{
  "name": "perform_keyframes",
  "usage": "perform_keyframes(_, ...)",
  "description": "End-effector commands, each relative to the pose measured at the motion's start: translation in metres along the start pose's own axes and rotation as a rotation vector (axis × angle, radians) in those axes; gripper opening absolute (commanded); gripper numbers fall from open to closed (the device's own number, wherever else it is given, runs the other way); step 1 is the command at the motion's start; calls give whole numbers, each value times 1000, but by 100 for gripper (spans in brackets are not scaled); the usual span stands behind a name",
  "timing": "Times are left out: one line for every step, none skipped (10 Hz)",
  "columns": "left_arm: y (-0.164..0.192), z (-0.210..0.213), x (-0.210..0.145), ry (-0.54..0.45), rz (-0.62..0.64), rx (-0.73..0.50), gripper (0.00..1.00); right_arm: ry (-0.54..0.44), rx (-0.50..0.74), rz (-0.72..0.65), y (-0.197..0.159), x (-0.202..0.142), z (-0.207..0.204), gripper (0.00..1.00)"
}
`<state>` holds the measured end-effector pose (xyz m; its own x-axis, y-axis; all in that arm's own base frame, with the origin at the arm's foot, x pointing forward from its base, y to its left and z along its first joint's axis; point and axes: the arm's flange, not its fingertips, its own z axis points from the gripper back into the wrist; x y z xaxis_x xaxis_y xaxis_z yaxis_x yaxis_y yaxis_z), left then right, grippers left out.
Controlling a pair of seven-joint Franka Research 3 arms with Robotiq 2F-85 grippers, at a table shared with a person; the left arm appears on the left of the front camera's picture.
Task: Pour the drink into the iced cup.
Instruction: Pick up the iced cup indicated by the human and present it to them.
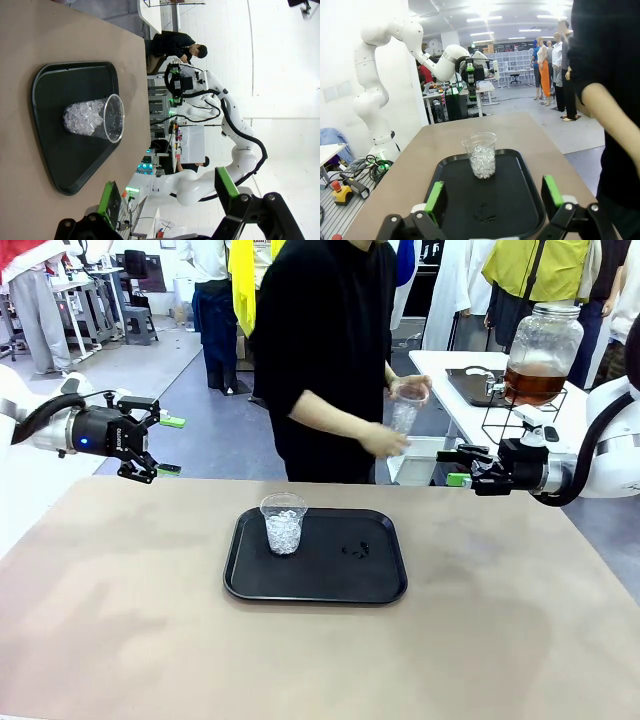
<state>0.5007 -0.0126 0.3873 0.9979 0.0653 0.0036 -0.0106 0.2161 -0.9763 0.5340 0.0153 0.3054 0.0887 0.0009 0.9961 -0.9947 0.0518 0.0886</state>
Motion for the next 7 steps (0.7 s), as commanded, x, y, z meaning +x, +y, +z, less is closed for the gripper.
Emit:
perform_keyframes(-2,0,-2,-5,-3,3,100,0,1,7,-2,3,0,100)
perform_keyframes(-2,0,-2,-5,-3,3,100,0,1,7,-2,3,0,100)
perform_keyframes(-2,0,-2,-5,-3,3,100,0,1,7,-2,3,0,100)
perform_keyframes(-2,0,-2,-5,-3,3,100,0,1,7,-2,3,0,100)
perform_keyframes(-2,0,-2,-5,-3,3,100,0,1,7,-2,3,0,100)
perform_keyframes(-2,0,-2,-5,-3,3,100,0,1,7,-2,3,0,100)
perform_keyframes(-2,0,-2,-5,-3,3,100,0,1,7,-2,3,0,100)
